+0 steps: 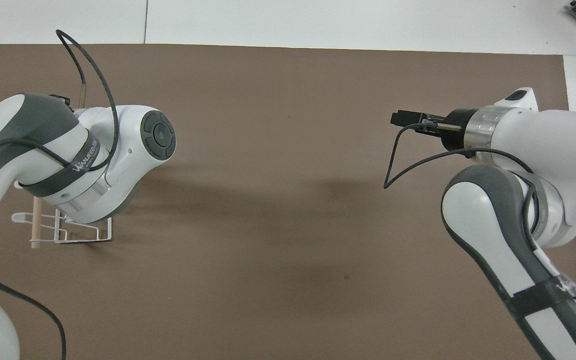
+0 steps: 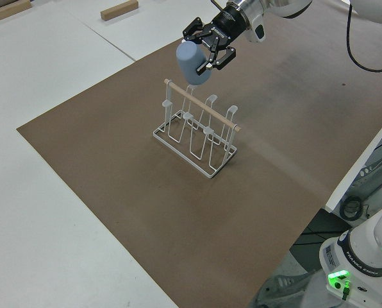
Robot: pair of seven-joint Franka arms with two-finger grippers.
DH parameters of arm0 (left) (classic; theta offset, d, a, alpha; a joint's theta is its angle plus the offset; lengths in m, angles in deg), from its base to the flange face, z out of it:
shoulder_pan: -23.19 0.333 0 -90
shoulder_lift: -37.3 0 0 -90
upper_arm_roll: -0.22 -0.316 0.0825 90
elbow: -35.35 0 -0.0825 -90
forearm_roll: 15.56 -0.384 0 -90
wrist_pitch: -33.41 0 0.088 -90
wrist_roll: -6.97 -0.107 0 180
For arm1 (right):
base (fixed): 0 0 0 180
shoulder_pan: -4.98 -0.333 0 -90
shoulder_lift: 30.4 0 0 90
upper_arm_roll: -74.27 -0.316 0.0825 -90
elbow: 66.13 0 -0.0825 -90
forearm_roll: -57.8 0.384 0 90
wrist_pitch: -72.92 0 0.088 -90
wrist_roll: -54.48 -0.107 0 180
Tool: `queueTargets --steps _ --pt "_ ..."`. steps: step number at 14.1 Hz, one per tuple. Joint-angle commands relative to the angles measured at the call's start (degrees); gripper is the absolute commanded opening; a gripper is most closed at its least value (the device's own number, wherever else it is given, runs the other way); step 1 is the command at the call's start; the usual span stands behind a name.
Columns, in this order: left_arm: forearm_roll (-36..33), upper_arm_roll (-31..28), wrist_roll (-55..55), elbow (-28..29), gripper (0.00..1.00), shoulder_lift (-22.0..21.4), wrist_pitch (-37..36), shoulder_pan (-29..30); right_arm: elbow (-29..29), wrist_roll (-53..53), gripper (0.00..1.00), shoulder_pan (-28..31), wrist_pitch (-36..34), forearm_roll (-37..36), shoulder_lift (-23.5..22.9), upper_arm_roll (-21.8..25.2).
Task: Hang cup on cup holder
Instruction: 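Move the cup over the rack while the right gripper withdraws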
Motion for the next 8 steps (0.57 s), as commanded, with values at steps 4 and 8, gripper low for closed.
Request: queueTargets --steps 4,8 --pt "-3.79 0.05 3.82 -0.27 0.0 1.75 1.28 0.63 1.16 6.06 1.0 2.87 -10.5 -23.75 0.6 -0.6" --pt "-4.76 0.05 5.15 0.79 0.41 1.66 1.2 0.46 4.4 5.36 1.0 2.08 -28.4 -24.59 1.57 -0.95"
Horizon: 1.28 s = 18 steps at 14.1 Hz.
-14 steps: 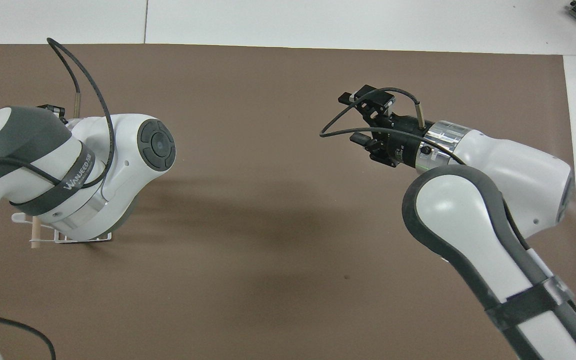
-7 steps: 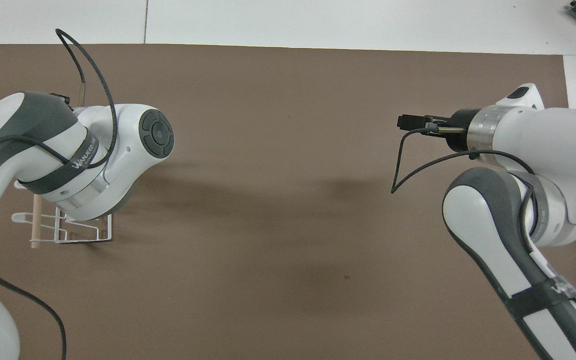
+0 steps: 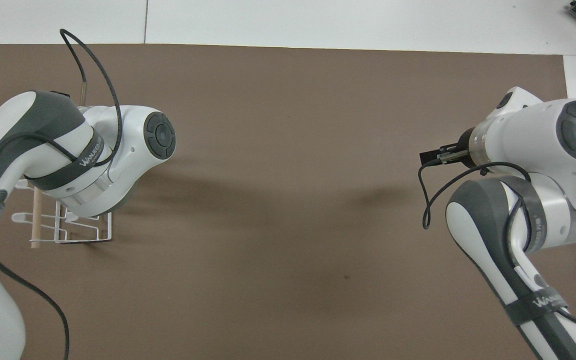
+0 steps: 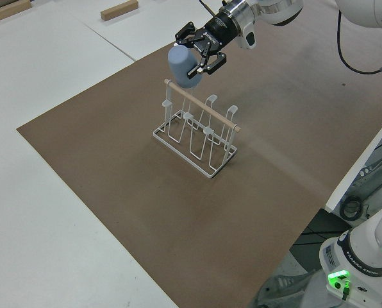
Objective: Hang cup on cup holder
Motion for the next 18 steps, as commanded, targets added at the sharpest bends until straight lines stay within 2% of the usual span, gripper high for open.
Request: queueTargets --steps 1,3,5,6,11,18 --pt "-1.61 -0.28 1.59 0.55 0.64 0.01 -0.09 -0.6 4.26 -0.37 1.0 0.03 -13.81 -0.22 0.87 -0.8" --pt "-1.52 -0.28 1.76 0.64 0.78 0.01 -0.09 -0.69 7.69 -7.21 1.0 0.11 -22.89 2.49 0.96 -2.03" --pt "-1.43 -0.28 1.85 0.55 0.97 0.01 -0.09 -0.95 8.15 -7.59 1.0 0.2 -24.6 3.65 1.57 -2.04" --pt "-1.26 -0.28 1.85 0.46 1.0 0.01 -0.18 -0.95 8.15 -7.41 1.0 0.29 -24.34 4.09 1.66 -2.04" --pt "0.06 -0.02 1.41 0.11 1.0 -1.13 0.35 -0.08 7.27 -5.21 1.0 3.8 -23.72 9.27 2.63 -1.68" --pt "16.38 -0.02 1.94 -0.94 1.0 -6.14 -4.04 -1.04 6.21 -11.37 1.0 4.68 -26.36 9.46 3.94 -1.42"
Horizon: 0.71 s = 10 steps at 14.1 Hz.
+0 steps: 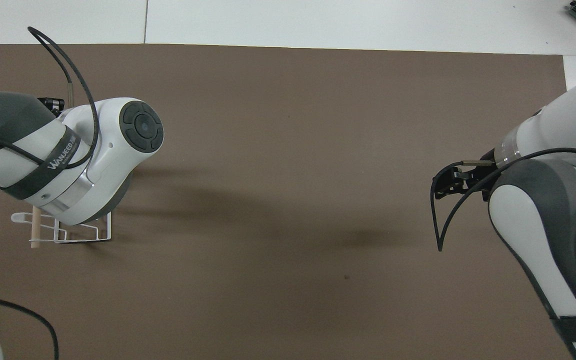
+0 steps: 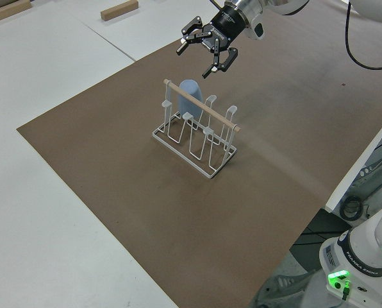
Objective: Hang cup on cup holder
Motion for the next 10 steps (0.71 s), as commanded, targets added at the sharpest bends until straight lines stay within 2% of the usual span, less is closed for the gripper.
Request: queueTargets --steps 1,3,8,10 --pt "6.92 -0.01 0.9 -1.31 1.0 -1.9 -3.27 -0.71 -1.15 -0.52 1.0 2.45 -0.52 1.13 2.63 -0.09" --pt "11.06 0.08 1.17 -3.07 1.0 -2.34 -4.33 -0.71 -1.15 -0.51 1.0 2.46 -0.44 1.13 3.25 -0.09" --pt "23.53 -0.53 7.83 -3.17 1.0 -6.29 -4.33 0.35 -0.97 -0.43 1.0 2.54 -0.44 1.22 4.39 -0.09" --pt "28.29 -0.53 10.38 -3.17 1.0 -7.0 -4.6 2.71 -0.97 -0.43 1.0 2.46 -0.44 1.13 4.57 -0.09"
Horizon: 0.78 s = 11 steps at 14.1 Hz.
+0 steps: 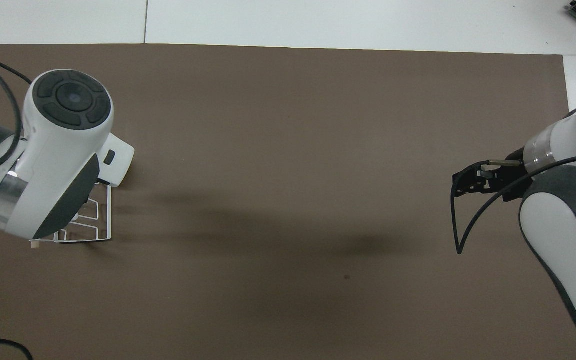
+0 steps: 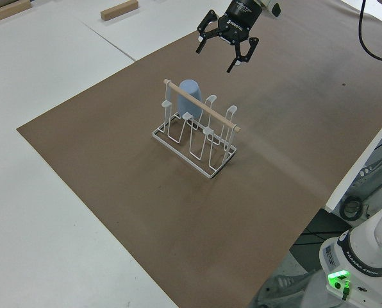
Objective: Hang cup on cup holder
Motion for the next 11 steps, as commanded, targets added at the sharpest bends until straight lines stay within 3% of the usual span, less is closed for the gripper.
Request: queueTargets --steps 1,9,11 --pt "6.59 -0.01 3.47 0.32 1.0 -2.02 -0.92 3.05 -0.98 -0.25 1.0 0.76 -0.3 1.13 1.38 -0.43" --pt "29.08 -0.18 19.56 0.32 1.0 -9.92 -2.95 10.86 -0.98 -0.25 1.0 0.76 -0.3 1.22 1.47 -0.43" --pt "30.43 -0.36 19.56 0.15 1.0 -11.51 -3.29 12.46 -0.98 -0.25 1.0 0.76 -0.3 1.22 1.47 -0.43"
